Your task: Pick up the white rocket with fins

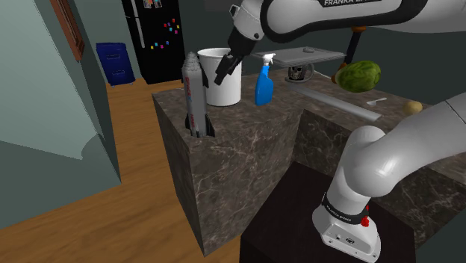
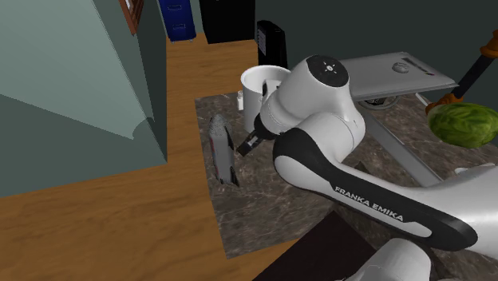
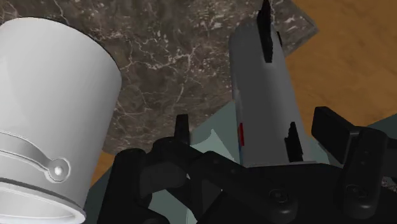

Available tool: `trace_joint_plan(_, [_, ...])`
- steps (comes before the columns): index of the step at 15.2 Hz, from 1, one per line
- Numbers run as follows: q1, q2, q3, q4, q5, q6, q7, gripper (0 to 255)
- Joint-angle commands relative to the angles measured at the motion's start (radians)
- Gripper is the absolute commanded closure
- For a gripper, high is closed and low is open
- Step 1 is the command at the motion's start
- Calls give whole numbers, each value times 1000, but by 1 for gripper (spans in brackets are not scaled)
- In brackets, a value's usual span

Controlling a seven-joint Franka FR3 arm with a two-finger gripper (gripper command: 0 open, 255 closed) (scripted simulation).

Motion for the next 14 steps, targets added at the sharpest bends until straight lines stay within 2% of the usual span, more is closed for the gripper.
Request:
trace_joint_plan(1, [19, 18, -1, 5, 10, 99, -25, 0])
trace_joint_plan(8, [105, 101, -25, 46, 58, 415, -136, 0])
trace_joint_plan(14, [120, 109, -31, -16, 68, 512, -155, 0])
